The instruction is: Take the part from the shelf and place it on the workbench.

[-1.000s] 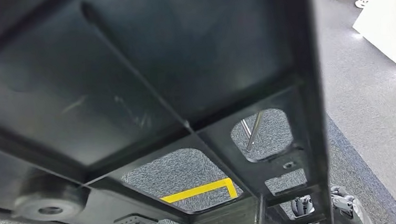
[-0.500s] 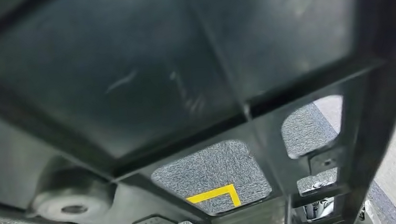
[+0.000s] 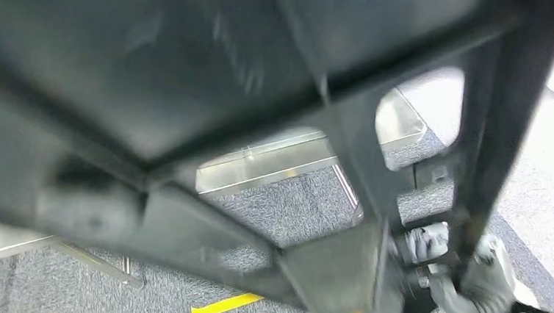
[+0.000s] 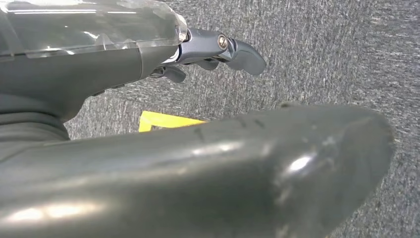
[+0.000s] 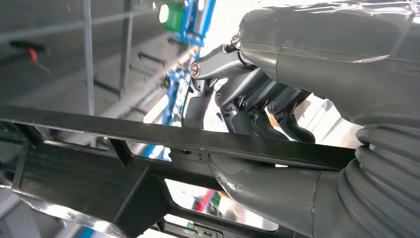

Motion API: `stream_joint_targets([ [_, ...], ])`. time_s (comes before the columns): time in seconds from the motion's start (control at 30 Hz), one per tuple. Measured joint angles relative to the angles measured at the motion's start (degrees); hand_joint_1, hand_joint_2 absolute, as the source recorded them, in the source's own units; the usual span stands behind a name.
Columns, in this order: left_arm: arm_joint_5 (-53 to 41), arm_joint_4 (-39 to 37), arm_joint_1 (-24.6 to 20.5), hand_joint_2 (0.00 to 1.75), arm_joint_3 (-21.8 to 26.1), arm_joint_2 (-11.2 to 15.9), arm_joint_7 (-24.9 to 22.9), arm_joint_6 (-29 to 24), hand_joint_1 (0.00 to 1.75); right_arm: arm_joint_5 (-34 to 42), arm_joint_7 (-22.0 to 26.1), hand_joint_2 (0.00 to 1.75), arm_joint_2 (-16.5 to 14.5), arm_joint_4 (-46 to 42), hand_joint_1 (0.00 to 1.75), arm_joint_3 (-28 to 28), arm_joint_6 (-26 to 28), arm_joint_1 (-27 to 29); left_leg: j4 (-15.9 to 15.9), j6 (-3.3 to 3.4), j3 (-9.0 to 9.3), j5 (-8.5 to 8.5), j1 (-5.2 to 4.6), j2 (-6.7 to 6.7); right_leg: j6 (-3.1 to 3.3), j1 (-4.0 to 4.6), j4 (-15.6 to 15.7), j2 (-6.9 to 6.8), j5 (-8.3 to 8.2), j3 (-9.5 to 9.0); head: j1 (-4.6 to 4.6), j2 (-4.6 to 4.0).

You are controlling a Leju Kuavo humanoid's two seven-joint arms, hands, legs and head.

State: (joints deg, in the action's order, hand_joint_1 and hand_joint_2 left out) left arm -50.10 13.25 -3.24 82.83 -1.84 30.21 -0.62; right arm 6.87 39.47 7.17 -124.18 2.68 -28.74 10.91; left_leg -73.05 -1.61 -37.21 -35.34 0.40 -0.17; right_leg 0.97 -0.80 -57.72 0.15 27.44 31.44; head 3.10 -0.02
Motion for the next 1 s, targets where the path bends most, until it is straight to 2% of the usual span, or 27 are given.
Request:
stream_joint_targets([
  [0.03,-0.07,0.0,-0.06,0.0,0.01,0.08,-0.27,-0.02,0.0,0.55,0.05,1.75,0.17,1.09,1.69,-1.51,2.05,-1.72,-1.01,-0.13,-1.31,0.77,0.09,0.0,-0.04,-0.01,-0.02,0.06,0.3,-0.36,0.0,-0.01],
  [0.07,-0.15,0.0,-0.15,0.0,0.01,0.15,-0.5,-0.03,0.0,1.21,0.11,1.75,0.29,2.08,1.69,-3.01,4.05,-3.39,0.22,-0.22,-1.51,2.77,0.2,0.01,-0.13,-0.02,-0.04,0.11,0.66,-0.85,0.0,-0.01],
  [0.13,-0.26,0.01,-0.36,0.0,0.01,0.36,-0.78,-0.02,0.0,2.13,0.22,1.75,0.33,3.51,1.69,-5.64,6.95,-6.06,7.2,-0.17,0.63,8.05,0.37,0.1,-0.49,-0.05,-0.09,0.1,1.6,-2.06,-0.01,-0.01],
  [0.17,-0.27,0.02,-0.46,0.0,0.01,0.45,-0.84,0.0,0.0,2.25,0.25,1.75,0.33,3.95,1.69,-6.76,7.89,-6.97,10.51,0.0,1.95,9.65,0.31,0.13,-0.76,0.02,-0.21,0.05,2.06,-2.49,-0.01,0.0],
  [0.2,-0.27,0.03,-0.56,0.0,0.01,0.54,-0.89,0.02,0.0,2.22,0.27,1.75,0.32,4.28,1.69,-7.84,8.59,-7.64,12.62,0.35,2.8,10.3,0.23,0.16,-1.03,0.1,-0.28,0.0,2.39,-2.69,-0.01,0.0],
  [0.3,-0.33,0.04,-0.7,0.0,-0.01,0.69,-0.92,0.12,0.0,1.15,0.21,1.75,0.28,4.78,1.69,-10.59,10.33,-8.85,13.93,1.64,3.23,9.68,0.0,0.06,-1.83,0.2,-0.15,-0.12,2.89,-2.68,0.0,0.0],
  [0.37,-0.47,0.04,-0.7,0.0,-0.01,0.72,-0.86,0.38,0.0,-0.26,0.09,1.75,0.28,4.81,1.69,-12.06,11.21,-9.07,14.51,2.37,3.74,9.5,0.14,0.0,-2.39,0.1,-1.76,-0.15,3.93,-2.11,-0.01,0.0],
  [0.4,-0.6,0.04,-0.73,0.0,-0.01,0.72,-0.82,0.56,0.0,-1.03,0.08,1.75,0.27,4.8,1.69,-12.66,11.51,-9.01,14.77,2.74,4.11,9.38,0.25,0.0,-2.61,0.04,-4.35,-0.14,5.08,-0.82,-0.02,0.0],
  [0.47,-0.81,0.04,-0.76,0.0,-0.02,0.72,-0.75,0.84,0.0,-2.39,0.1,1.75,0.26,4.8,1.69,-13.48,11.82,-8.61,14.9,3.18,4.68,8.89,0.22,0.0,-2.85,-0.03,-12.2,-0.15,7.72,3.82,-0.02,0.0],
  [0.5,-0.88,0.04,-0.74,0.0,-0.02,0.72,-0.73,0.91,0.0,-2.95,0.12,1.75,0.26,4.8,1.69,-13.82,11.86,-8.31,14.89,3.25,5.01,8.58,0.19,-0.03,-2.9,-0.04,-15.61,-0.15,8.33,6.23,-0.02,0.0],
  [0.53,-0.89,0.04,-0.7,0.0,-0.02,0.72,-0.72,0.95,0.0,-3.36,0.12,1.75,0.26,4.8,1.69,-14.06,11.85,-8.04,14.89,3.24,5.43,8.23,0.16,-0.09,-2.89,-0.03,-17.28,-0.15,7.83,7.88,-0.02,0.0],
  [0.57,-0.89,0.04,-0.67,0.0,-0.02,0.72,-0.72,0.96,0.0,-3.65,0.13,1.75,0.26,4.8,1.69,-14.27,11.83,-7.86,14.88,3.18,6.0,7.81,0.15,-0.16,-2.77,-0.01,-16.68,-0.15,6.07,8.43,-0.02,0.0],
  [0.6,-0.89,0.04,-0.67,0.0,-0.02,0.72,-0.72,0.98,0.0,-3.87,0.13,1.75,0.26,4.8,1.69,-14.43,11.82,-7.76,14.89,3.08,6.7,7.35,0.13,-0.23,-2.53,0.03,-13.88,-0.15,3.27,7.9,-0.02,0.0],
  [0.63,-0.89,0.04,-0.67,0.0,-0.02,0.68,-0.73,1.02,0.0,-4.01,0.13,1.75,0.26,4.8,1.69,-14.5,11.8,-7.74,14.94,2.95,7.3,6.88,0.14,-0.3,-2.16,0.14,-9.93,-0.16,0.33,6.79,-0.03,0.0],
  [0.67,-0.89,0.04,-0.75,0.0,-0.02,0.57,-0.76,1.05,0.0,-4.15,0.09,1.75,0.26,4.8,1.69,-14.54,11.77,-7.74,14.93,2.73,7.78,6.43,0.04,-0.34,-1.74,0.38,-6.4,-0.18,-1.82,5.61,-0.02,0.0],
  [0.7,-0.89,0.04,-0.83,0.0,-0.03,0.47,-0.81,1.09,0.0,-4.29,0.02,1.75,0.26,4.76,1.69,-14.56,11.74,-7.77,14.92,2.47,7.99,6.1,0.0,-0.38,-1.35,0.6,-3.69,-0.21,-2.8,4.68,-0.03,0.0],
  [0.77,-0.89,0.04,-0.98,0.0,-0.03,0.29,-0.93,1.1,0.0,-4.68,-0.19,1.75,0.28,4.68,1.69,-14.6,11.66,-7.78,15.1,1.88,8.03,5.74,-0.05,-0.32,-0.83,0.96,-1.98,-0.15,-2.37,4.08,-0.05,0.0],
  [0.87,-0.89,0.07,-1.23,0.0,-0.04,0.23,-1.04,1.14,0.0,-5.22,-0.65,1.75,0.45,4.48,1.69,-14.61,11.45,-7.7,14.46,0.96,8.3,4.78,-0.08,-0.15,-0.21,0.47,-0.64,-0.01,-1.87,2.9,-0.05,0.0],
  [0.9,-0.89,0.08,-1.33,0.0,-0.04,0.21,-1.07,1.15,0.0,-5.35,-0.83,1.75,0.48,4.4,1.69,-14.61,11.32,-7.69,12.43,0.65,7.48,3.81,-0.06,-0.13,0.01,0.27,-0.22,-0.08,-1.72,2.3,-0.05,0.0],
  [0.93,-0.88,0.09,-1.37,0.0,-0.05,0.21,-1.12,1.17,0.0,-5.46,-0.97,1.75,0.48,4.36,1.69,-14.61,11.16,-7.67,9.18,0.4,5.76,2.51,0.08,-0.13,0.22,0.21,-0.01,-0.18,-1.49,1.79,-0.06,0.0],
  [1.0,-0.84,0.11,-1.31,0.0,-0.04,0.22,-1.22,1.19,0.0,-5.66,-1.14,1.75,0.48,4.36,1.69,-14.61,10.8,-7.63,1.26,-0.09,0.87,0.1,0.19,-0.12,0.44,0.2,0.04,-0.22,-0.86,1.04,-0.05,-0.01],
])
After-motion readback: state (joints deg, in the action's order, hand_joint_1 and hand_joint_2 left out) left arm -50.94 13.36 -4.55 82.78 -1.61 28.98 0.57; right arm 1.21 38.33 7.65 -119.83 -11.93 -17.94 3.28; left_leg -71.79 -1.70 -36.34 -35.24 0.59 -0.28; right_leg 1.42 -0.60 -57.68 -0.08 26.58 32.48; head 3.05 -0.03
